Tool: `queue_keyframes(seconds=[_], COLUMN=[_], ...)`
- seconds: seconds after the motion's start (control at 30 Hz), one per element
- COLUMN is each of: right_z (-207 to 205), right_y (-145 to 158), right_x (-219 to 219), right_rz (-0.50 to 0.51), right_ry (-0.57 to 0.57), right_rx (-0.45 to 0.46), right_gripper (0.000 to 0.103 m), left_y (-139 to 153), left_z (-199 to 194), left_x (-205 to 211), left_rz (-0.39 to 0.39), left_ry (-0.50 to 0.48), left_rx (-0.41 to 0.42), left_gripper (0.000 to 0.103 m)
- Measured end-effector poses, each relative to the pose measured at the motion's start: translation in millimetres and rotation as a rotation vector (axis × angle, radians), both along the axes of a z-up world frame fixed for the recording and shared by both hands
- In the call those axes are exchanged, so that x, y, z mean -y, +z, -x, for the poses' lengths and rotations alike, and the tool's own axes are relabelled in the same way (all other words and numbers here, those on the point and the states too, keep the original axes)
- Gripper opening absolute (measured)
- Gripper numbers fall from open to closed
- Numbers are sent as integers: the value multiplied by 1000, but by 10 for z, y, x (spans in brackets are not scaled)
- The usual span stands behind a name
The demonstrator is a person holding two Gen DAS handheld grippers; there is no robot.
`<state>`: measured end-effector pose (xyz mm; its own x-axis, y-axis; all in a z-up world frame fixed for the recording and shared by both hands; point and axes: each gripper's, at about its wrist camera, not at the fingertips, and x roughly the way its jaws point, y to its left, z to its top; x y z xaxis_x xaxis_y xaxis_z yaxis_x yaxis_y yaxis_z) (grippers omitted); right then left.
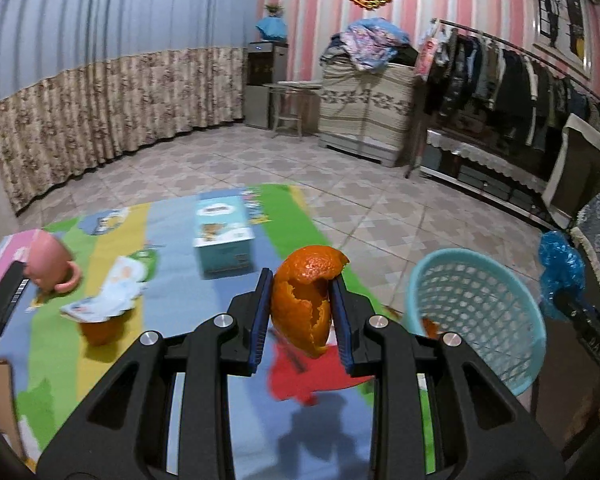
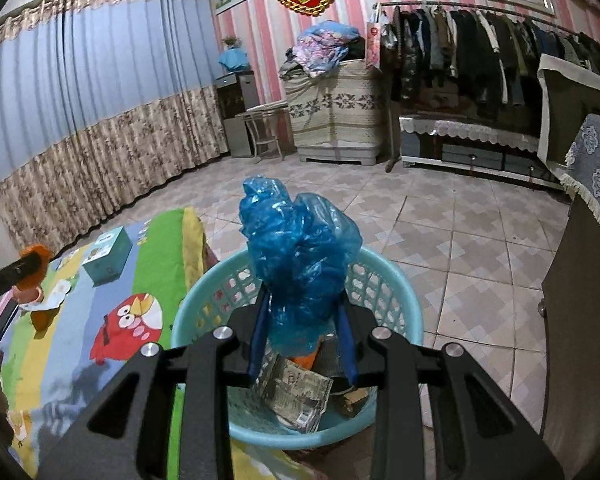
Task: Collect trash
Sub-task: 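Carry the orange peel and blue bag over the blue basket and release both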
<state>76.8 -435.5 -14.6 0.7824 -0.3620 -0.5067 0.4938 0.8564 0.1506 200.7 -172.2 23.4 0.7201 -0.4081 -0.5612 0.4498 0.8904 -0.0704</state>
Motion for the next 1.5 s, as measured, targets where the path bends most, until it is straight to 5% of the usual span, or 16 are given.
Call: queue_keyframes(seconds=[0.6,0.97,1.5], right_z=[11,-42,-123], right_y=[-179,-278,-309], right_x=[445,541,465], right_rz=[-86,-102,-101], right_ry=[-73,-91,-83], right_rx=[8,-26,-53], right_gripper=[31,31,31], left_y=[-328,-628,-527], left_z=[140,128,62], left_x=[1290,1718,1603], left_rz=[-42,-70,-86], left_ry=[-209,-271,-222], left_rx=[-19,-59,-5], left_gripper=[27,30,72])
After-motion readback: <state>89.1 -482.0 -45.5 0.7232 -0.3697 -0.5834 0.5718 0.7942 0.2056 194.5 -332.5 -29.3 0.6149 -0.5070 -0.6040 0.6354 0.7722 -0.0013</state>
